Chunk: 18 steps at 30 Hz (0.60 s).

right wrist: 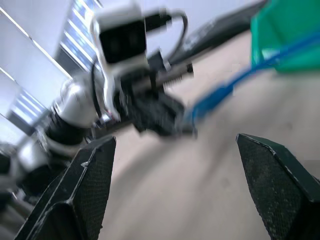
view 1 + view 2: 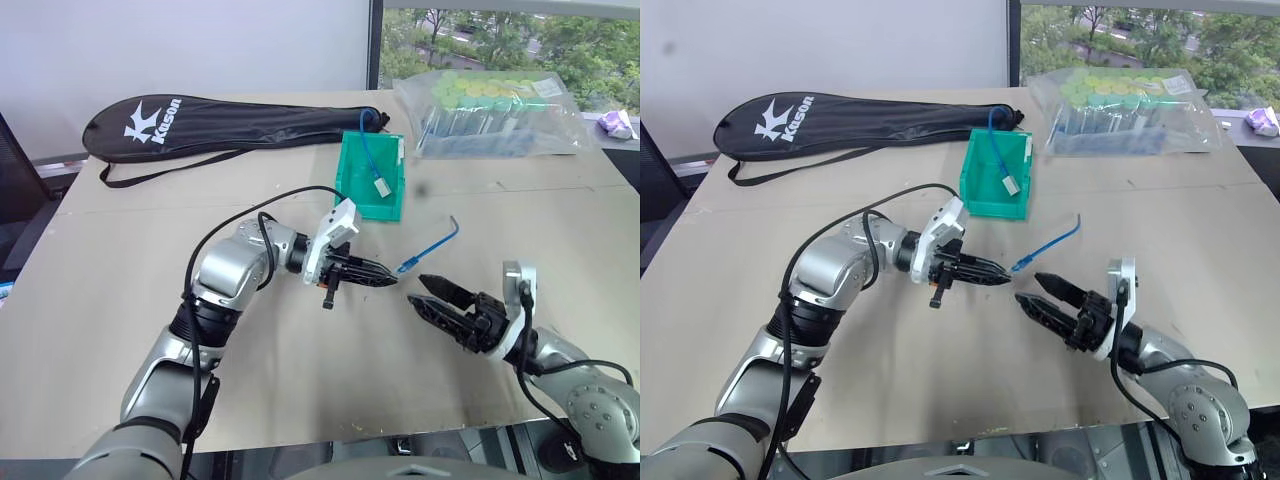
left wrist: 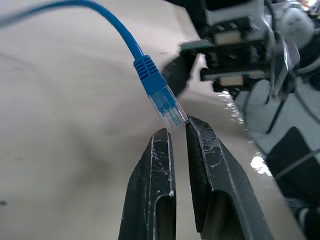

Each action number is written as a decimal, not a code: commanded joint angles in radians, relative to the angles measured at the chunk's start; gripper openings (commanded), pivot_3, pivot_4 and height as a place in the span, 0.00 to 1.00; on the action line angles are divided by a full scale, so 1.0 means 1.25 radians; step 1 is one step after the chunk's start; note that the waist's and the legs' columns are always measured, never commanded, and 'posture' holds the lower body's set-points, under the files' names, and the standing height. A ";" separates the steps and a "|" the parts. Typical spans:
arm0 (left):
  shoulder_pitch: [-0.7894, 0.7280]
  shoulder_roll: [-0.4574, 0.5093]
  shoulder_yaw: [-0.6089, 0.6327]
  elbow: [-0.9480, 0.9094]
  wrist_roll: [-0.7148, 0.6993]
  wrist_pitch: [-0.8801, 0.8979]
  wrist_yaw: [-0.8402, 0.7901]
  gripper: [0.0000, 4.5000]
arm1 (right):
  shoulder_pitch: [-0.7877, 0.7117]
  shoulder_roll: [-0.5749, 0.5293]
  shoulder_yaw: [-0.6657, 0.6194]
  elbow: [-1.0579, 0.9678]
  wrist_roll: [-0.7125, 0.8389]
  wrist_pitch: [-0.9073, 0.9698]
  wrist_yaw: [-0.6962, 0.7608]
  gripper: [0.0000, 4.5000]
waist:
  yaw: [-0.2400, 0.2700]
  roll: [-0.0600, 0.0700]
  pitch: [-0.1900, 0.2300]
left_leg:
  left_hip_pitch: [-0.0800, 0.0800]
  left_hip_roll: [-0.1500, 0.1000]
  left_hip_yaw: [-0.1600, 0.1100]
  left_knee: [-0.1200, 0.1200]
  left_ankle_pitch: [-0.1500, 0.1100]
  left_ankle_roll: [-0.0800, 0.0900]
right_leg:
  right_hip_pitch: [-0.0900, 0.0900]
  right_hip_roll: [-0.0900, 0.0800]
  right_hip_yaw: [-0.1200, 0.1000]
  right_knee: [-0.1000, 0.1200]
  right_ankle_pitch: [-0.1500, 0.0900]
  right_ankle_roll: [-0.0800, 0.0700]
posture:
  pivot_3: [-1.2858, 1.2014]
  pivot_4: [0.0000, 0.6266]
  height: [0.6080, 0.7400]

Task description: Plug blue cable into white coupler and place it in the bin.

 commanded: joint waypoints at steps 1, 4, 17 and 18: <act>0.005 0.009 0.024 -0.049 -0.050 0.024 -0.004 0.01 | -0.035 0.006 -0.029 0.002 0.091 0.028 -0.015 0.84 | 0.000 0.000 0.000 | 0.000 0.000 0.000 0.000 0.000 0.000 | 0.000 0.000 0.000 0.000 0.000 0.000 | 0.52 0.24 1.00; 0.006 0.012 0.027 -0.060 -0.074 0.037 -0.006 0.01 | -0.046 0.008 -0.026 0.008 0.124 0.041 -0.016 0.84 | 0.001 0.000 0.000 | 0.000 0.000 0.000 0.000 0.000 0.000 | 0.000 0.000 0.000 0.000 0.000 0.000 | 0.52 0.24 1.00; 0.002 0.010 0.045 -0.077 -0.164 0.098 0.002 0.00 | -0.060 -0.001 -0.017 -0.010 0.199 0.066 0.007 0.28 | 0.000 0.000 0.000 | 0.000 0.000 0.000 0.000 0.000 0.000 | 0.000 0.000 0.000 0.000 0.000 0.000 | 0.52 0.24 1.00; 0.002 0.008 0.047 -0.077 -0.171 0.102 0.005 0.00 | -0.058 -0.005 -0.016 -0.013 0.203 0.067 0.011 0.17 | 0.000 0.000 0.000 | 0.000 0.000 0.000 0.000 0.000 0.000 | 0.000 0.000 0.000 0.000 0.000 0.000 | 0.52 0.24 1.00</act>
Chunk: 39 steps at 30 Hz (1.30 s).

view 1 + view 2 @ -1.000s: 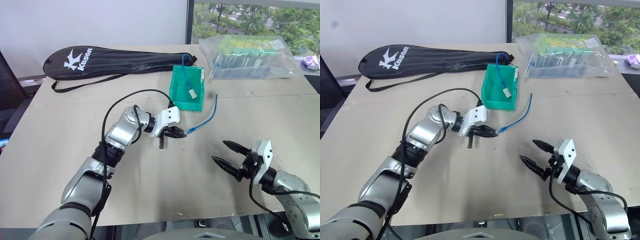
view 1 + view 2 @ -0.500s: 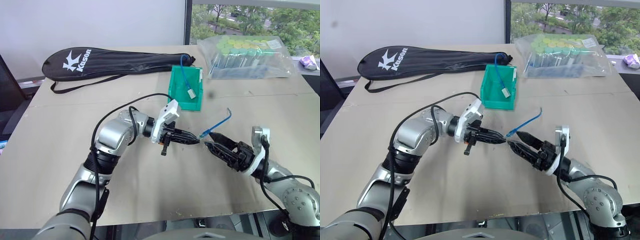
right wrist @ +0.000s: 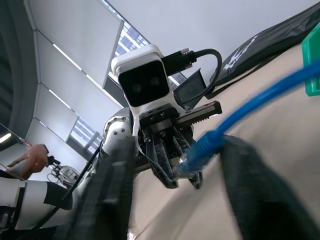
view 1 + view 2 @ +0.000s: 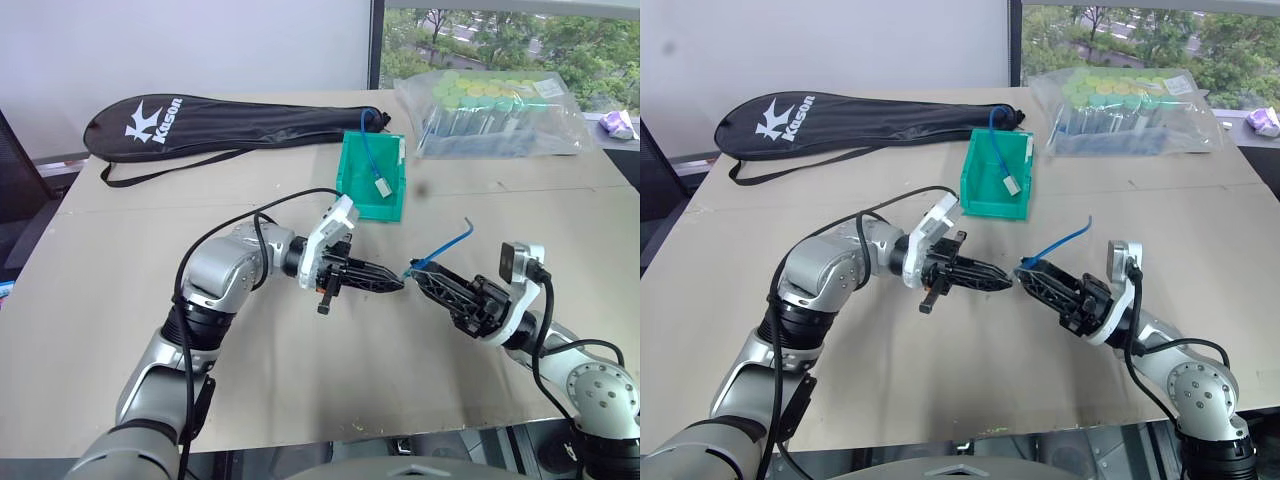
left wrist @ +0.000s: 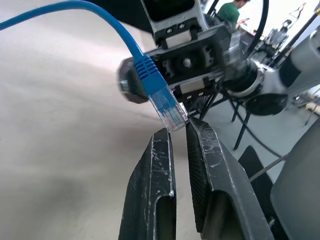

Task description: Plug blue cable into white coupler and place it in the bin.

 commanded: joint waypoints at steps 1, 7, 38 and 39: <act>-0.006 -0.003 0.021 -0.023 -0.034 0.014 0.008 0.00 | -0.005 -0.010 -0.009 -0.040 0.038 0.007 0.024 0.06 | 0.000 0.000 0.000 | 0.000 0.000 0.000 0.000 0.000 0.000 | 0.000 0.000 0.000 0.000 0.000 0.000 | 0.52 0.24 1.00; -0.002 0.007 0.020 -0.042 -0.071 0.048 0.010 0.00 | -0.012 -0.012 -0.013 -0.044 0.068 0.006 0.020 0.01 | -0.001 0.000 0.000 | 0.000 0.000 0.000 0.000 0.000 0.000 | 0.000 0.000 0.000 0.000 0.000 0.000 | 0.52 0.24 1.00; 0.722 -0.110 0.246 -0.423 0.428 -0.444 0.790 0.80 | -0.090 0.013 0.012 0.036 -0.276 -0.193 0.058 0.00 | 0.016 0.001 -0.001 | 0.001 0.001 0.002 -0.002 -0.001 0.000 | 0.000 -0.005 0.004 -0.002 0.000 0.000 | 0.52 0.24 1.00; 0.724 -0.129 0.234 -0.395 0.460 -0.463 0.824 0.80 | -0.093 0.014 0.025 0.032 -0.293 -0.199 0.063 0.00 | 0.018 0.001 -0.001 | 0.001 0.001 0.003 -0.002 -0.001 0.001 | 0.000 -0.005 0.004 -0.002 0.000 0.000 | 0.52 0.24 1.00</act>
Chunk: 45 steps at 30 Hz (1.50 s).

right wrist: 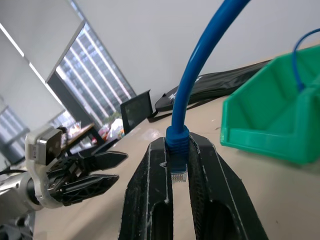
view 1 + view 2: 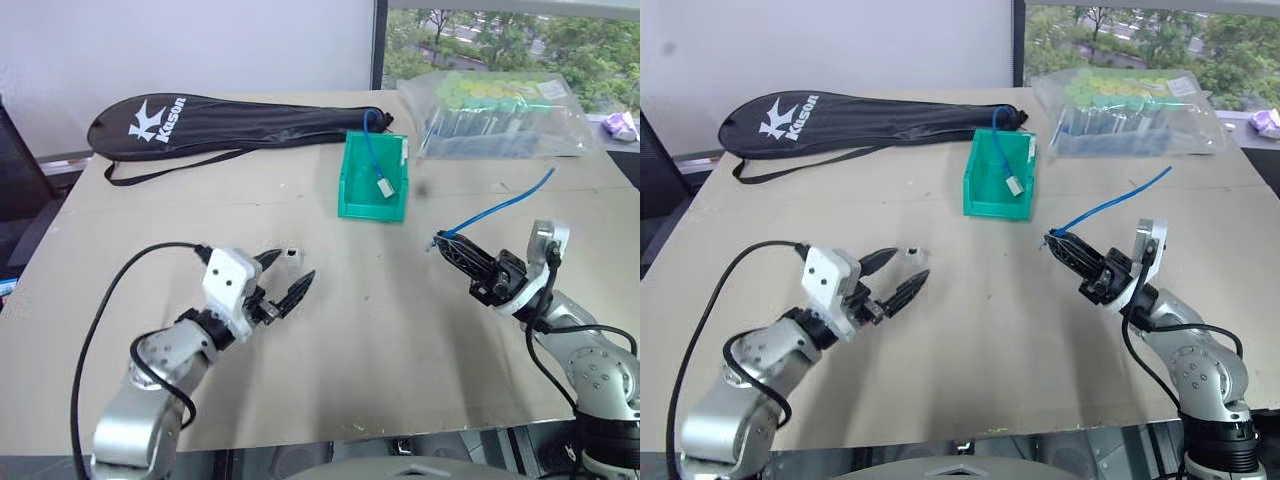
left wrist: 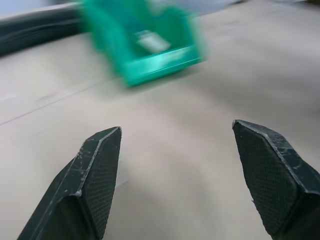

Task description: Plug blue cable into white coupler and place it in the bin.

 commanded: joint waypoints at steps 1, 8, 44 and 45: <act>0.006 -0.050 -0.051 0.075 0.126 -0.089 0.118 0.80 | -0.016 0.005 0.045 -0.038 -0.051 -0.032 0.026 0.00 | 0.006 0.000 0.000 | 0.000 0.000 0.000 0.000 0.000 0.000 | 0.000 0.000 0.000 0.000 0.000 0.000 | 0.52 0.24 1.00; -0.059 -0.115 -0.114 0.203 0.210 -0.120 0.195 0.80 | -0.009 0.024 0.072 -0.052 -0.087 -0.048 0.019 0.00 | 0.004 -0.001 -0.001 | -0.001 -0.001 0.000 0.001 -0.001 0.001 | 0.000 0.001 -0.001 -0.001 0.000 0.000 | 0.52 0.24 1.00; -0.410 0.075 -0.216 0.495 -0.168 -0.227 -0.566 0.13 | -0.167 -0.033 0.180 -0.024 -0.189 -0.024 0.107 0.00 | 0.002 0.002 -0.003 | -0.001 -0.001 -0.001 0.001 -0.001 0.002 | 0.001 0.003 -0.003 -0.001 0.000 0.001 | 0.52 0.24 1.00; -0.434 0.085 -0.221 0.511 -0.181 -0.224 -0.611 0.13 | -0.178 -0.039 0.187 -0.017 -0.194 -0.024 0.122 0.00 | 0.002 0.002 -0.003 | -0.001 -0.001 -0.001 0.001 -0.001 0.002 | 0.001 0.004 -0.003 -0.001 0.000 0.001 | 0.52 0.24 1.00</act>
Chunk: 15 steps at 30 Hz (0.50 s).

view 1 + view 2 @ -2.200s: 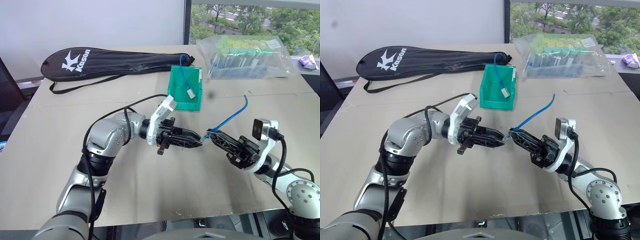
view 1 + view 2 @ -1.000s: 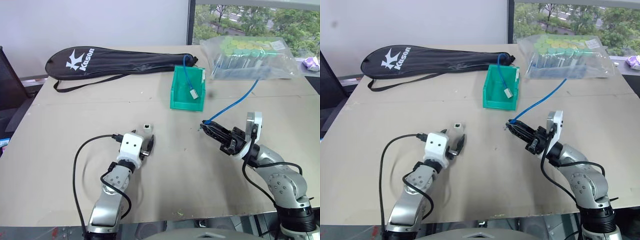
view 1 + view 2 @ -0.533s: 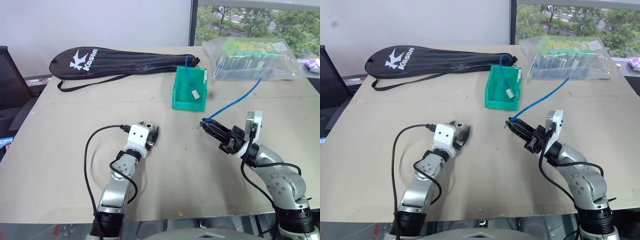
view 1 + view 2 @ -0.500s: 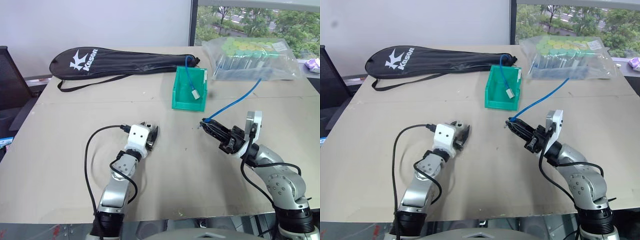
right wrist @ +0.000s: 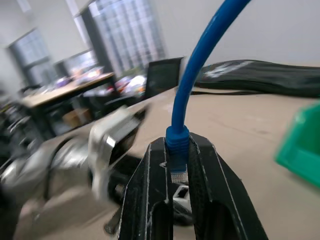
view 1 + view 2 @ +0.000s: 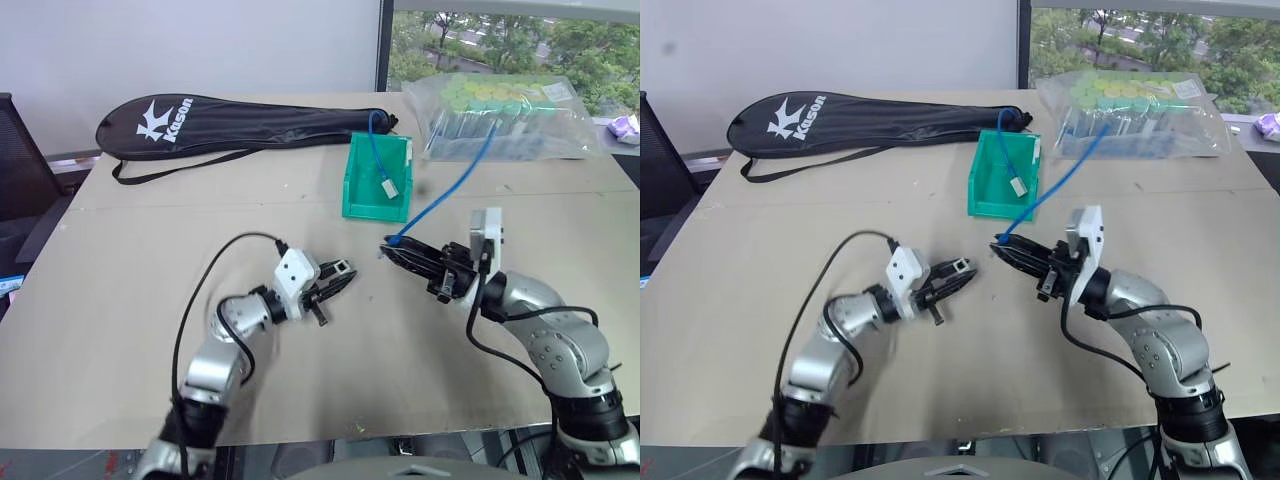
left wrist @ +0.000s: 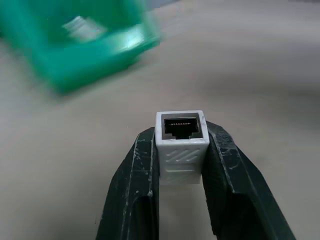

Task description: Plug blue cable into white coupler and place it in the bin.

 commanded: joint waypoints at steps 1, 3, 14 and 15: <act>-0.077 0.030 -0.020 0.046 -0.082 0.024 -0.193 0.13 | -0.042 -0.022 0.022 0.015 -0.015 -0.003 0.066 0.00 | 0.000 0.000 0.000 | 0.000 0.000 0.000 0.000 0.000 0.000 | 0.000 0.000 0.000 -0.001 0.000 0.000 | 0.52 0.24 1.00; -0.130 0.037 -0.031 0.087 -0.094 0.031 -0.268 0.13 | -0.062 -0.039 0.035 0.037 -0.030 -0.002 0.098 0.00 | -0.001 0.000 0.000 | -0.001 0.000 0.000 0.000 0.000 0.000 | 0.000 0.001 -0.002 -0.002 0.000 0.000 | 0.52 0.24 1.00; -0.223 0.015 -0.047 0.176 -0.082 0.029 -0.398 0.13 | -0.079 -0.045 0.076 0.078 -0.096 -0.025 0.143 0.00 | -0.003 -0.001 0.001 | -0.002 0.000 -0.001 0.000 -0.001 0.002 | 0.000 0.001 -0.004 -0.004 0.000 0.000 | 0.52 0.24 1.00; -0.225 0.013 -0.047 0.180 -0.079 0.026 -0.401 0.13 | -0.078 -0.045 0.079 0.085 -0.106 -0.031 0.148 0.00 | -0.003 -0.001 0.001 | -0.002 0.000 -0.001 0.000 -0.001 0.002 | 0.000 0.001 -0.004 -0.004 0.000 0.000 | 0.52 0.24 1.00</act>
